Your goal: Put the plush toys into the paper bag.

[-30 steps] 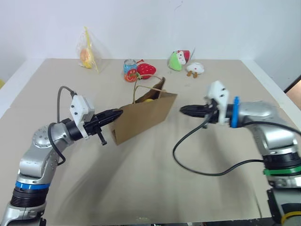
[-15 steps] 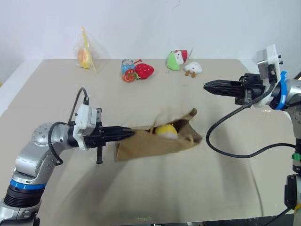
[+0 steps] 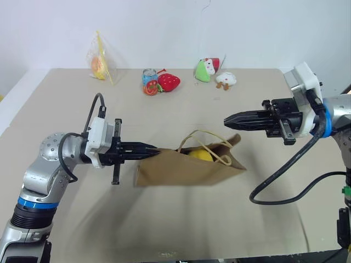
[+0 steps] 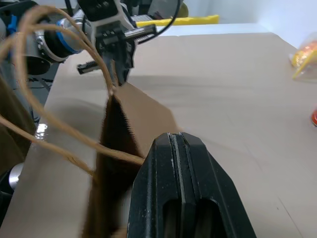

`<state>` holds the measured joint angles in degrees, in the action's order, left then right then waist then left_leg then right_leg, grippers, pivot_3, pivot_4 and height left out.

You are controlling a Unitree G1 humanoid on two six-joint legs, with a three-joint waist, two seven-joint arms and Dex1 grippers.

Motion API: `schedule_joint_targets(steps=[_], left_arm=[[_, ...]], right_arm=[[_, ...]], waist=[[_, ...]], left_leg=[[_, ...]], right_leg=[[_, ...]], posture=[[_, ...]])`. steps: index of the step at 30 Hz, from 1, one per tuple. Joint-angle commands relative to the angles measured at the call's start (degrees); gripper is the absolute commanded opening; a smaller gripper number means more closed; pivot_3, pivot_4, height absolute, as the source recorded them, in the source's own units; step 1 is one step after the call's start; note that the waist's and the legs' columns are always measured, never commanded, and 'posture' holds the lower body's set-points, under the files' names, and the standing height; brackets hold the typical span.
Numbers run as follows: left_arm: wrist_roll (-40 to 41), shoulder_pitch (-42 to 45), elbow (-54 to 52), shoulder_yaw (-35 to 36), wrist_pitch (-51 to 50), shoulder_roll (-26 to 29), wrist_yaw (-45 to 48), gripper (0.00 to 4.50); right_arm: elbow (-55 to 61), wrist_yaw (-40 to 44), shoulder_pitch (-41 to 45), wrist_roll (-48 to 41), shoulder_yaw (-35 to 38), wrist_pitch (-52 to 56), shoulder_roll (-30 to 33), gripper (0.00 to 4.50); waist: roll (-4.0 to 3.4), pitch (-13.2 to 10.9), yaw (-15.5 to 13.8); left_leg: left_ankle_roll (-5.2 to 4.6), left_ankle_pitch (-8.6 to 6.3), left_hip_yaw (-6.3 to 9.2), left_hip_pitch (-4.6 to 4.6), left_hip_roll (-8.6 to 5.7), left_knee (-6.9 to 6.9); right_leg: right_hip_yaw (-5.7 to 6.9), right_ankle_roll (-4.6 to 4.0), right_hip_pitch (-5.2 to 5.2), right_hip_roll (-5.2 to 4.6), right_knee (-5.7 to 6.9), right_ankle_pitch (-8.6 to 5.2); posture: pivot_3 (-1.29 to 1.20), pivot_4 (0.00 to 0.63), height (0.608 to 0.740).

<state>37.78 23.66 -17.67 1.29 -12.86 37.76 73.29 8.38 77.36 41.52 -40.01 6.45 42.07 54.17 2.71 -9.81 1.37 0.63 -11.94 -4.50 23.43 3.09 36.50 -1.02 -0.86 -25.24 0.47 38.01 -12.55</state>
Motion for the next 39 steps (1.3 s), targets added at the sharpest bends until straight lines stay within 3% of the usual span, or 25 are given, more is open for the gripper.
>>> schedule_joint_targets(steps=[1,13,28,39], left_arm=[[3.2,0.1,-5.5,0.7,-1.1,-0.3,-1.0,0.04],[-2.9,-3.6,1.1,-0.2,3.3,-3.5,-3.8,0.04],[-3.3,-6.2,-4.6,0.9,6.4,-3.2,-5.8,0.04],[-6.4,-8.4,1.5,0.8,7.3,-1.8,-4.4,0.04]], right_arm=[[-0.7,0.6,1.6,0.3,1.0,-1.3,1.4,0.00],[0.2,-0.3,2.1,-0.8,0.8,-0.5,0.6,0.00],[-1.7,0.1,2.6,0.8,-0.2,-2.5,0.0,0.00],[-1.7,0.1,3.4,-0.2,-1.0,-1.1,-0.5,0.00]], waist=[[0.00,0.0,-0.1],[0.00,0.0,-0.1],[0.00,0.0,-0.1],[0.00,0.0,-0.1]], left_leg=[[0.00,0.00,0.03,0.01,0.01,-0.01],[0.01,0.01,0.04,-0.08,-0.03,0.04],[0.01,0.01,0.01,-0.06,0.06,0.05],[0.01,0.00,0.02,-0.07,0.10,0.04]], right_leg=[[0.02,-0.01,0.01,0.00,0.00,-0.01],[0.04,-0.03,0.06,0.11,0.04,0.02],[0.01,0.00,0.05,0.06,0.03,0.04],[0.02,-0.02,0.04,0.10,0.03,0.03]], posture=[[0.00,0.150,0.740],[0.00,0.150,0.740],[0.00,0.150,0.740],[0.00,0.150,0.740]])
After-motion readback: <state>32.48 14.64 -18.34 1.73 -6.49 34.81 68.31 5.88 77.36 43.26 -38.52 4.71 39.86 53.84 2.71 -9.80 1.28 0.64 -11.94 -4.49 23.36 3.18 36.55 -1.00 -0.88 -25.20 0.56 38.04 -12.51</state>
